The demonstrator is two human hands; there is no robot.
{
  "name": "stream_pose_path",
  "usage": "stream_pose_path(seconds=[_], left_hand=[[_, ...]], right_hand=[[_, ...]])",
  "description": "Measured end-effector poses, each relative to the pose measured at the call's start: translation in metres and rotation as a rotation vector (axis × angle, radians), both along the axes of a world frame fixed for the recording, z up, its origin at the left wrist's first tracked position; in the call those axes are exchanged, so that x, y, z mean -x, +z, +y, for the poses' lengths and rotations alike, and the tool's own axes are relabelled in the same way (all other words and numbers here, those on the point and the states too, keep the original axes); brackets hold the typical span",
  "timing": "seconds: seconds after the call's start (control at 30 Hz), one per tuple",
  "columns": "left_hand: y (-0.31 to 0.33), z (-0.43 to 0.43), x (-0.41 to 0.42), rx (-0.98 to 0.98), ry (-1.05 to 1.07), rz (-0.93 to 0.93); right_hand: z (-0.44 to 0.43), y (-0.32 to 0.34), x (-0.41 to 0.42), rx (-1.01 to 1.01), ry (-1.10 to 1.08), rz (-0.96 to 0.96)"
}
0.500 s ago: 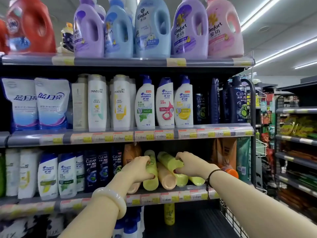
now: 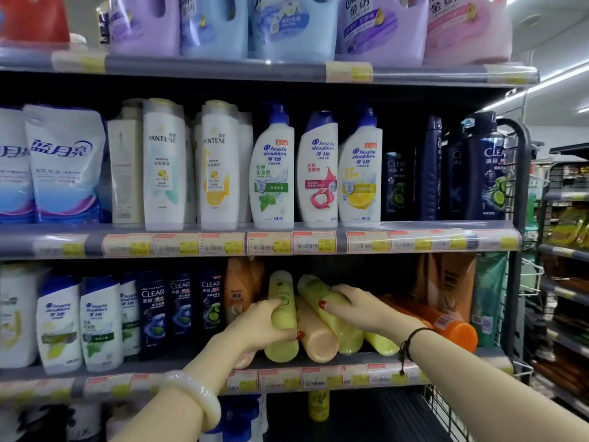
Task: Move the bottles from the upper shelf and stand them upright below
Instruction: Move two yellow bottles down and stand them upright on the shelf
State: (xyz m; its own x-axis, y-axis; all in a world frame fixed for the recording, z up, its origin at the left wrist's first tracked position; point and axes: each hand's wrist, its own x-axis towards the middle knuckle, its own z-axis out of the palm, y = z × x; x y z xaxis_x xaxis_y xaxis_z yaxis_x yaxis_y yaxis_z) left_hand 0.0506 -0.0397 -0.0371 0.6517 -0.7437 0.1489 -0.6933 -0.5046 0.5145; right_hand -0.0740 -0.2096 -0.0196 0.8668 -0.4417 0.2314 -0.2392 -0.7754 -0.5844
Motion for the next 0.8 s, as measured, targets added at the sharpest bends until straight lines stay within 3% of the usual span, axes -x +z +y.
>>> stream_pose_path(seconds=[0.57,0.8], left_hand=[[-0.010,0.008,0.016,-0.151,0.028,-0.287],[-0.009,-0.009,0.019,-0.131,0.078,-0.176]], right_hand=[[-0.012,-0.029,0.007,-0.184,0.075,-0.219],[-0.012,-0.029,0.002,-0.355,0.045,-0.224]])
